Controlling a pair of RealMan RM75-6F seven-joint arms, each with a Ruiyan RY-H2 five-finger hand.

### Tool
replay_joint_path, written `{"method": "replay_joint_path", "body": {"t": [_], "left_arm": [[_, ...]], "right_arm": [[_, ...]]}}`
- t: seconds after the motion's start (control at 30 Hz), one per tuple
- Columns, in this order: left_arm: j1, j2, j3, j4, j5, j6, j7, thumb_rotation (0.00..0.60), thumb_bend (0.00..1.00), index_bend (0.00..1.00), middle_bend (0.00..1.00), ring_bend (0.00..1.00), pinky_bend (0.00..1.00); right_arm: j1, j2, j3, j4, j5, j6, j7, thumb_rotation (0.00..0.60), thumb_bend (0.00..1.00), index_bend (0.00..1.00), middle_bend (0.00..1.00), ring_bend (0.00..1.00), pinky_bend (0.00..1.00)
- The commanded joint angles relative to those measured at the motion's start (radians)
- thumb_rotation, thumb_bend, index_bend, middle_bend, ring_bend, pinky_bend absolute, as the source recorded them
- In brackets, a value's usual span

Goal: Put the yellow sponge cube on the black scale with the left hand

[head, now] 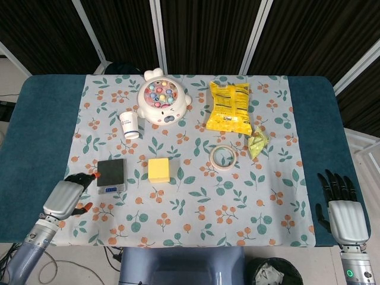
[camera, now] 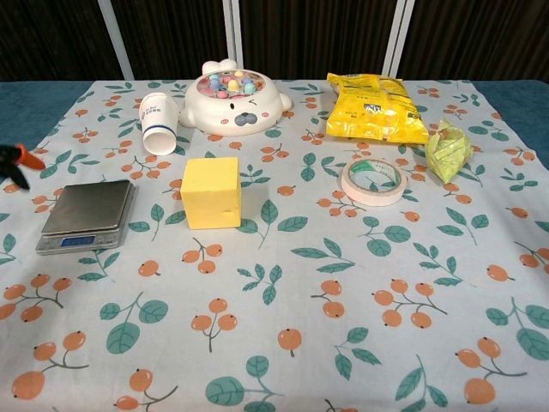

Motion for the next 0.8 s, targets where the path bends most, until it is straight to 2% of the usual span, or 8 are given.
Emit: {"method": "replay_joint_path", "body": {"t": [0.03,0.23,0.37,0.53,0.8], "left_arm": [[-0.038,-0.001,-0.066,-0.046,0.031,0.026,0.040,0.600,0.11,0.12,0.16,0.10,0.18],[-0.163,-0.028,-0.181,-0.093,-0.123,-0.098,0.199,0.600,0.07,0.06,0.12,0.04,0.17],[-0.258,-0.090,-0.242,-0.094,-0.300,-0.178,0.339,0.600,0.07,0.06,0.11,0.04,0.18],[-0.337,-0.167,-0.260,-0.099,-0.471,-0.207,0.457,0.600,0.07,0.06,0.10,0.04,0.19],[-0.433,-0.274,-0.255,-0.076,-0.660,-0.189,0.574,0.600,0.07,0.06,0.11,0.04,0.19]], "right_arm": [[0.001,-0.001,-0.001,0.000,-0.001,-0.001,-0.001,0.600,0.58,0.00,0.00,0.00,0.00],[0.001,-0.004,-0.002,-0.001,-0.002,-0.002,-0.006,0.600,0.58,0.00,0.00,0.00,0.00],[0.004,-0.007,-0.002,0.002,0.002,-0.009,-0.011,0.600,0.58,0.00,0.00,0.00,0.00],[0.006,-0.010,-0.001,0.005,0.007,-0.014,-0.013,0.600,0.58,0.00,0.00,0.00,0.00],[0.006,-0.010,0.000,0.007,0.007,-0.013,-0.011,0.600,0.58,0.00,0.00,0.00,0.00]]}}
